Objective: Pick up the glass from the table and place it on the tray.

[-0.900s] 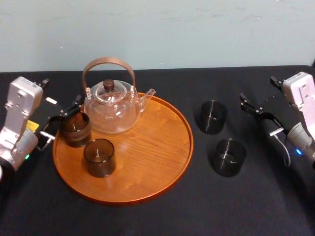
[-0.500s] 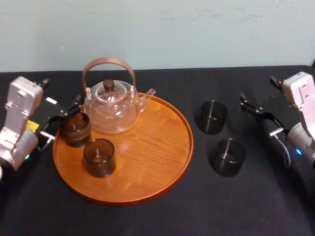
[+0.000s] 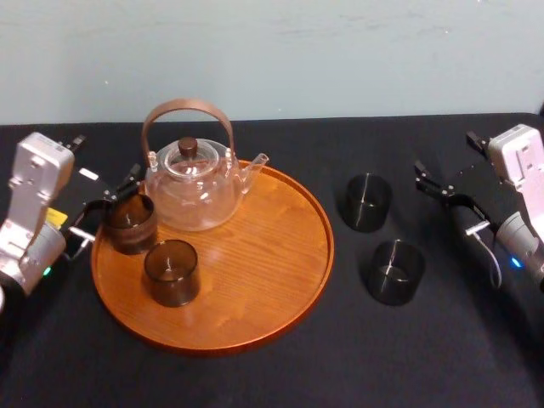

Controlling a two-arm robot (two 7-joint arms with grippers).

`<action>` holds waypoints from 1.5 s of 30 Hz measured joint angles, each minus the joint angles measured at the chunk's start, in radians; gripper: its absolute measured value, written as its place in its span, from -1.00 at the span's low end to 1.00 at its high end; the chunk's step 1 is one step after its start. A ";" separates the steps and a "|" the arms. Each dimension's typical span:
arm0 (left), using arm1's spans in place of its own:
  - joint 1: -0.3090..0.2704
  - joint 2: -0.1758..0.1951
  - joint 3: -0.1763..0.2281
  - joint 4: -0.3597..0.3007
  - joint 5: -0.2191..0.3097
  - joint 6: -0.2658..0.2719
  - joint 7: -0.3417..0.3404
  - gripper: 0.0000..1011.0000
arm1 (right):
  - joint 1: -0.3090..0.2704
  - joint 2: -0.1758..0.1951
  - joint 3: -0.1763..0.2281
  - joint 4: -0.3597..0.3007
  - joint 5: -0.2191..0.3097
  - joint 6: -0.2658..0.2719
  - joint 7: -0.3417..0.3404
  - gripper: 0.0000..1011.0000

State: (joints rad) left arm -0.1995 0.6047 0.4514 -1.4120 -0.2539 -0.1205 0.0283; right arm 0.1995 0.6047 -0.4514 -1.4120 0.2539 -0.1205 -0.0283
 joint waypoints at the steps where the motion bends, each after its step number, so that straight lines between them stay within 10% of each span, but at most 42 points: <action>1: 0.000 0.000 0.000 0.000 0.000 0.000 0.000 0.98 | 0.000 0.000 0.000 0.000 0.000 0.000 0.000 0.98; 45: 0.000 0.000 0.000 0.000 0.000 0.000 0.000 0.98 | -0.009 -0.011 0.022 -0.003 0.001 0.000 0.025 0.98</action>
State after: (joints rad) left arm -0.1996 0.6047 0.4514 -1.4120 -0.2539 -0.1205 0.0283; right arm 0.1907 0.5937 -0.4296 -1.4154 0.2545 -0.1209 -0.0035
